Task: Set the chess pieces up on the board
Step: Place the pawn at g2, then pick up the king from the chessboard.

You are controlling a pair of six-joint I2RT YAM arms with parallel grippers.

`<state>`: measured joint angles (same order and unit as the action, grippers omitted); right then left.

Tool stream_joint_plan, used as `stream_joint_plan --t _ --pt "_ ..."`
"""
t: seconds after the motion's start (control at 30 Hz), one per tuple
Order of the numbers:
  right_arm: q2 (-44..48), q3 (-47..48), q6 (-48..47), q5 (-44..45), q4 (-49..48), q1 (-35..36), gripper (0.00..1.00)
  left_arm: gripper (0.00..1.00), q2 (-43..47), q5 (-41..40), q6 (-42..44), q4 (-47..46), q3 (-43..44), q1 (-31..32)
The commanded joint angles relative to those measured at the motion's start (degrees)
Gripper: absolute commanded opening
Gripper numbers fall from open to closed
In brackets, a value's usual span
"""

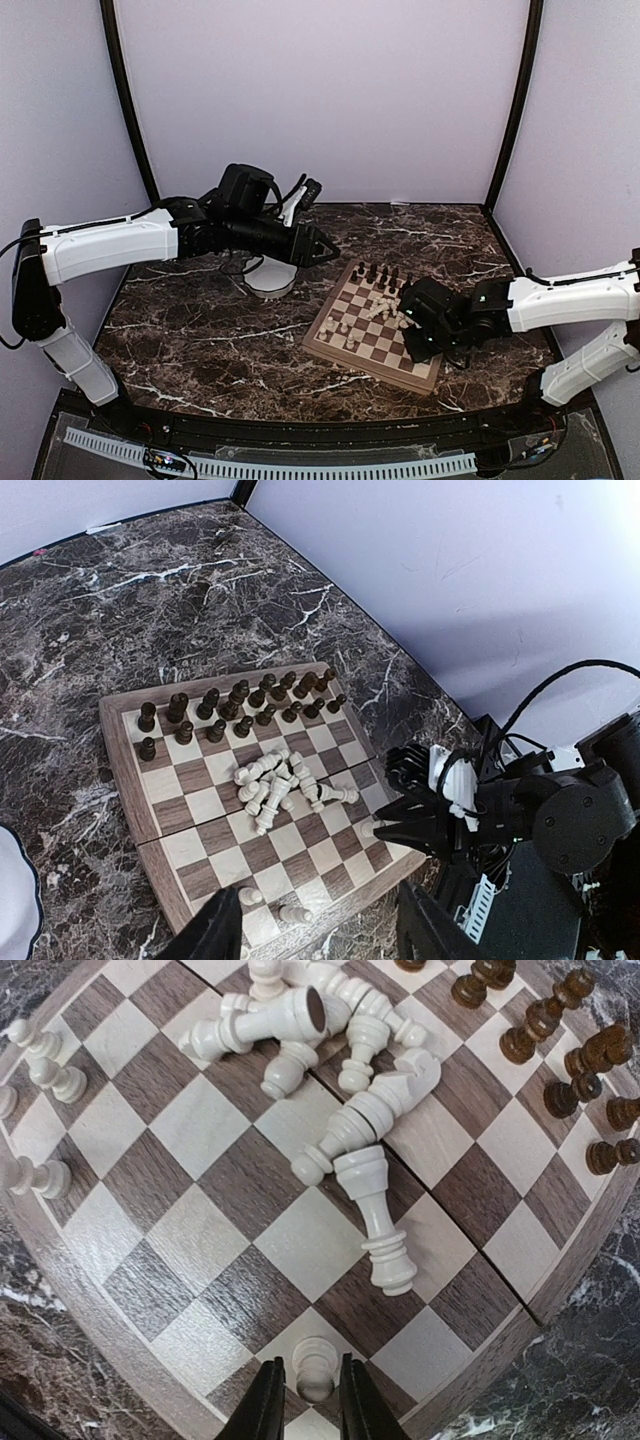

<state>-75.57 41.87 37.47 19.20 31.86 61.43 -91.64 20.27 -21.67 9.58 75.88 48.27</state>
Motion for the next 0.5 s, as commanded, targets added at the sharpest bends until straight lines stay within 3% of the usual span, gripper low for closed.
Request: stream_joint_plan --t 0.0,0.17,0.3,0.47 --pt "3.0 6.5 -1.5 0.6 4.1 -0.7 0.23 0.55 0.3 0.9 0.1 0.4 0.3 0.0" --pt "4.0 12.9 -5.8 1.0 7.3 -4.1 0.25 0.55 0.0 1.0 0.2 0.5 0.6 0.0" --pt "1.4 13.6 -9.1 -4.3 8.6 -12.1 0.22 0.55 -0.3 1.3 0.1 0.6 0.9 0.0" --pt "-5.4 13.3 -14.1 -11.3 9.4 -14.5 0.23 0.55 -0.4 1.5 0.2 1.0 1.2 0.0"
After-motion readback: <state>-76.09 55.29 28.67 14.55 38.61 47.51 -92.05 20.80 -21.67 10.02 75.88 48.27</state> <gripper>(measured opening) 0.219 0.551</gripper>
